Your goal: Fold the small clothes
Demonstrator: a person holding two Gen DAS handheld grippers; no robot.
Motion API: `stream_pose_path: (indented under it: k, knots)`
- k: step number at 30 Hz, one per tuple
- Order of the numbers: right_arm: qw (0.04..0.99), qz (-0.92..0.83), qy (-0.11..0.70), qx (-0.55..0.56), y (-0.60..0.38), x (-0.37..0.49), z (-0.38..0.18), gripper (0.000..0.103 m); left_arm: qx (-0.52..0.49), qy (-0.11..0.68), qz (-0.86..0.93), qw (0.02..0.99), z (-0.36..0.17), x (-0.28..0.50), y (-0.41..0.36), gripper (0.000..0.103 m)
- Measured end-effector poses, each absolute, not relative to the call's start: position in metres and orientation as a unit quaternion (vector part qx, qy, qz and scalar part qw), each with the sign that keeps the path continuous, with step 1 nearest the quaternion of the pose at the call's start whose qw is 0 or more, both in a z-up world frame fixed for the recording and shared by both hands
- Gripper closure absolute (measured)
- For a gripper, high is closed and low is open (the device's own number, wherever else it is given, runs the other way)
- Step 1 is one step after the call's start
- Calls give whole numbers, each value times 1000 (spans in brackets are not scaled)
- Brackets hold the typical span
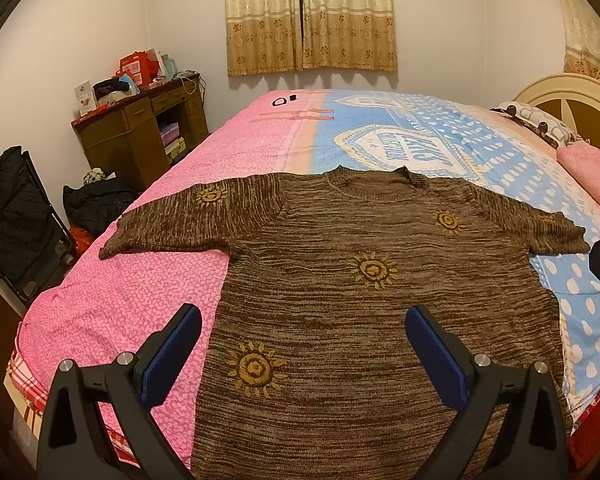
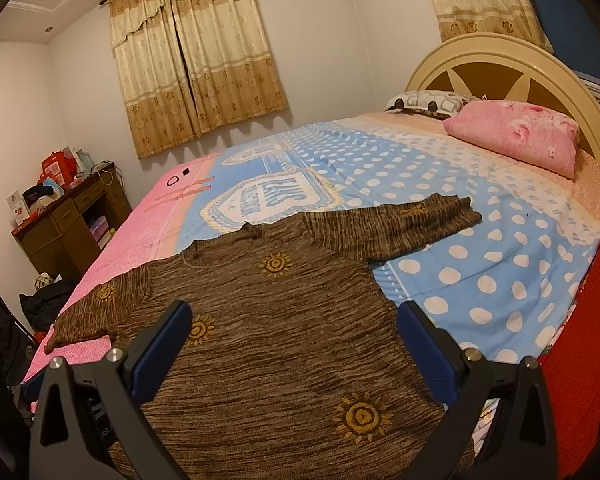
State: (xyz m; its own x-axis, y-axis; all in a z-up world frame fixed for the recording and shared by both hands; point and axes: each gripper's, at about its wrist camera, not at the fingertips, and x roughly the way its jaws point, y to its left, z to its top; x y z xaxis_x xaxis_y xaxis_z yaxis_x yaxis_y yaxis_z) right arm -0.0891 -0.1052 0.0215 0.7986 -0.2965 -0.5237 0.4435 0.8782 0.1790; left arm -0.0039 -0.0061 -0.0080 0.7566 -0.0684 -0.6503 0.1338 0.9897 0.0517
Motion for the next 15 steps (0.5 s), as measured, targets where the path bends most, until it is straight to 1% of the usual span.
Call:
stream_pose_path:
  k: [15]
  knots:
    - [935, -197, 253, 148, -105, -88, 17, 0, 50, 349, -56, 934, -13, -3, -9, 1]
